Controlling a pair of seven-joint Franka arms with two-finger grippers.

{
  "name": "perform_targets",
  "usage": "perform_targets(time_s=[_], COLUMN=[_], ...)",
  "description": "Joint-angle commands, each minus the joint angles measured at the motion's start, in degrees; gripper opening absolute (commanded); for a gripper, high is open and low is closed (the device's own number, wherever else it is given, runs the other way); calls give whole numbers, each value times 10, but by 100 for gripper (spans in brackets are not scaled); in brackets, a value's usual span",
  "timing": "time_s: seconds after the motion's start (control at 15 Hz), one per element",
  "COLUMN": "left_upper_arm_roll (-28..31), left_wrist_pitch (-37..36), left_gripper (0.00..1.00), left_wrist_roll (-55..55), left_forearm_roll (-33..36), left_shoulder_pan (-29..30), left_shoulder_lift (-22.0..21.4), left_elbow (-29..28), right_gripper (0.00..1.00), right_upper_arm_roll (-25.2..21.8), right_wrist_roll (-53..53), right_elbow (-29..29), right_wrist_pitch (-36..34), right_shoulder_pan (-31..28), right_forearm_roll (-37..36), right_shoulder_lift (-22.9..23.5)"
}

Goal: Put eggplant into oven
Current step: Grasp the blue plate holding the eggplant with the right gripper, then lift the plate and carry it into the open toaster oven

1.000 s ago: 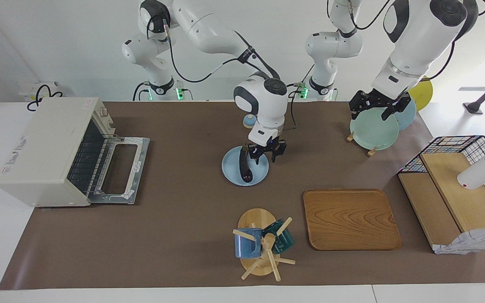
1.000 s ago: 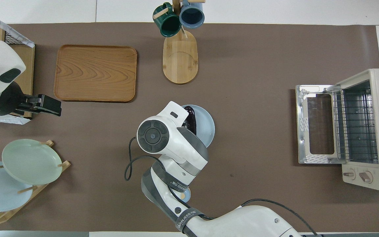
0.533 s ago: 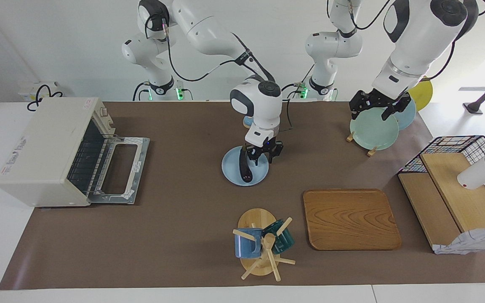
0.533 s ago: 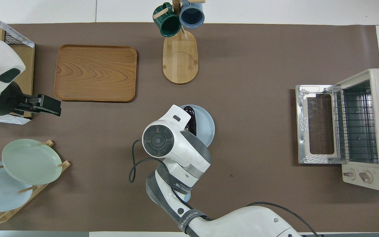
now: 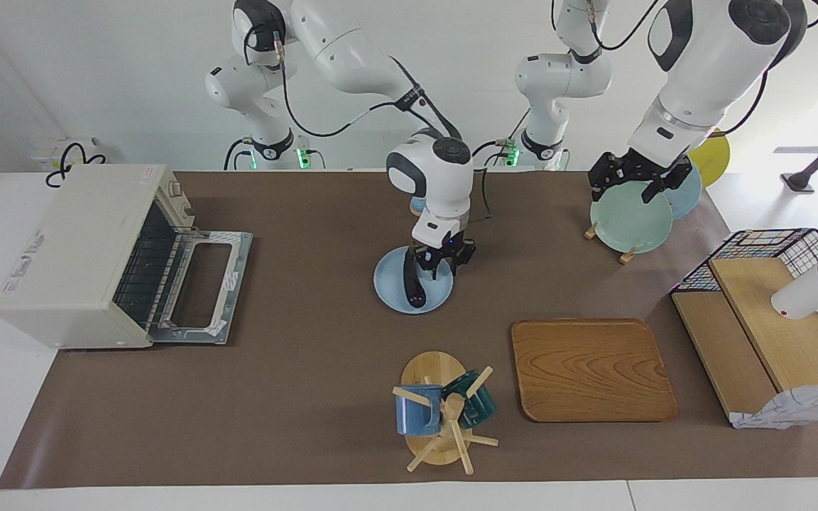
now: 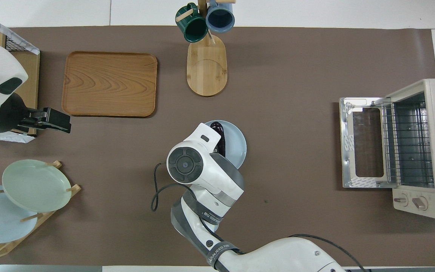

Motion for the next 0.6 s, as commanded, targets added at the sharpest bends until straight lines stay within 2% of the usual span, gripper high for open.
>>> perform_targets(time_s=[0.0,0.07,0.27,0.4,0.53], left_upper_arm_roll=[7,7,7,6,3], left_wrist_pitch=[1,1,1,1,-1], left_gripper=[100,100,100,100,100], left_wrist_roll=[-5,-5,-6,-6,-6], left_forearm_roll=[-10,-10,-10,-10,-10], left_shoulder_pan=[-3,-2,-1,3,8], left_shoulder_lift=[-4,-5,-6,-6,-6], left_elbow=[-3,-3,-3,-3,-3], right_gripper=[6,0,0,0,0], right_upper_arm_roll=[3,3,3,3,2], right_wrist_roll=[10,10,10,2,1], right_elbow=[-26,-25,-18,11,63], right_wrist_pitch=[10,9,-6,-58,-142], right_shoulder_pan=[-3,-3,-2,-2,-4], right_forearm_roll=[4,4,-5,-13,-43], right_shoulder_lift=[-22,-22,-22,-21,-20])
